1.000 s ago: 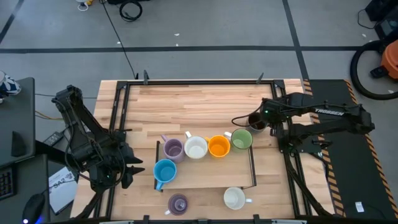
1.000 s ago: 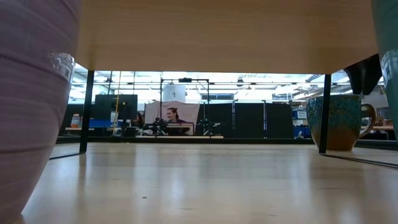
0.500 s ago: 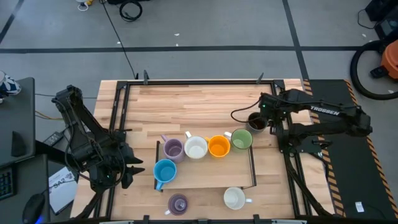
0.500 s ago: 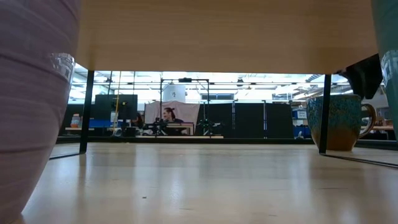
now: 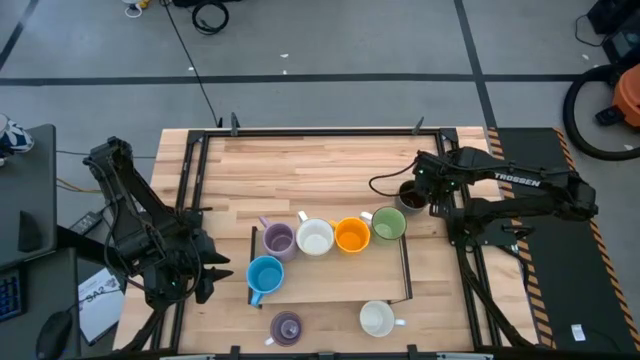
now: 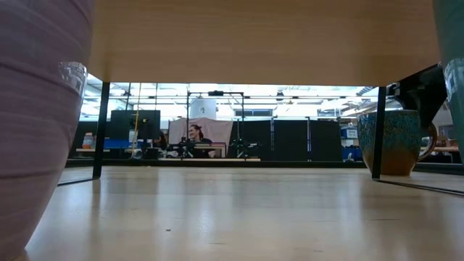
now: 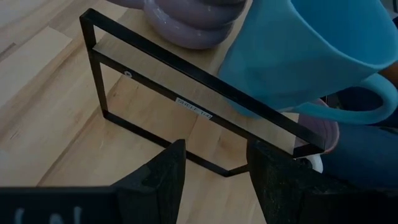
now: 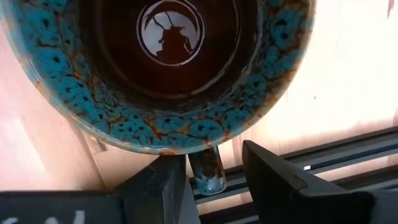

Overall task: Place coffee mugs
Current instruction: Put the brown blue mug on the shelf

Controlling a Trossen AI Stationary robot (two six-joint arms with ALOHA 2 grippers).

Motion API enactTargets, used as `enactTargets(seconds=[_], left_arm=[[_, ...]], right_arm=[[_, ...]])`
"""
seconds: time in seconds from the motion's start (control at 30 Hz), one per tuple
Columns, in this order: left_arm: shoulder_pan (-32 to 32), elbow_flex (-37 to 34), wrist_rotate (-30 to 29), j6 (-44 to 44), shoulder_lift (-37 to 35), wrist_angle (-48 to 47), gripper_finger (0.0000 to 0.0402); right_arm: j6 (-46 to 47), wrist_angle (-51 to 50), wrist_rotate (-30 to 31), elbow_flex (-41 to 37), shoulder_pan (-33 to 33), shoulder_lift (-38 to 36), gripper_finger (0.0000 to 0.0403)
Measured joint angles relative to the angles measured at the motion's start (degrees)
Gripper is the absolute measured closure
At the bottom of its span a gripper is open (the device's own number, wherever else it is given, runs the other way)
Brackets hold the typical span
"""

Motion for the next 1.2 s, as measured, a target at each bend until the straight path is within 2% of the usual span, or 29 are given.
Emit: enactTargets(seconds=[0.53, 0.67, 0.97, 1.2], left_arm=[[0.0, 0.0, 0.0, -0.1, 0.0, 0.0, 0.0225], [0.0, 0.0, 0.0, -0.1, 0.0, 0.0, 0.0225], [0.0, 0.0, 0.0, -0.1, 0.1, 0.2, 0.0225], [0.0, 0.0, 0.0, 0.0, 0.1, 0.3, 0.0225]], right_arm=[[-0.1, -0.1, -0.9, 0.0, 0.1, 0.0, 0.0243], [-0.3, -0.1, -1.4, 0.0, 0.1, 0.2, 0.0261], [-1.8, -0.4, -5.6, 0.0, 0.1, 0.4, 0.0333], [-1.9, -0.3, -5.6, 0.0, 0.1, 0.4, 0.0323]])
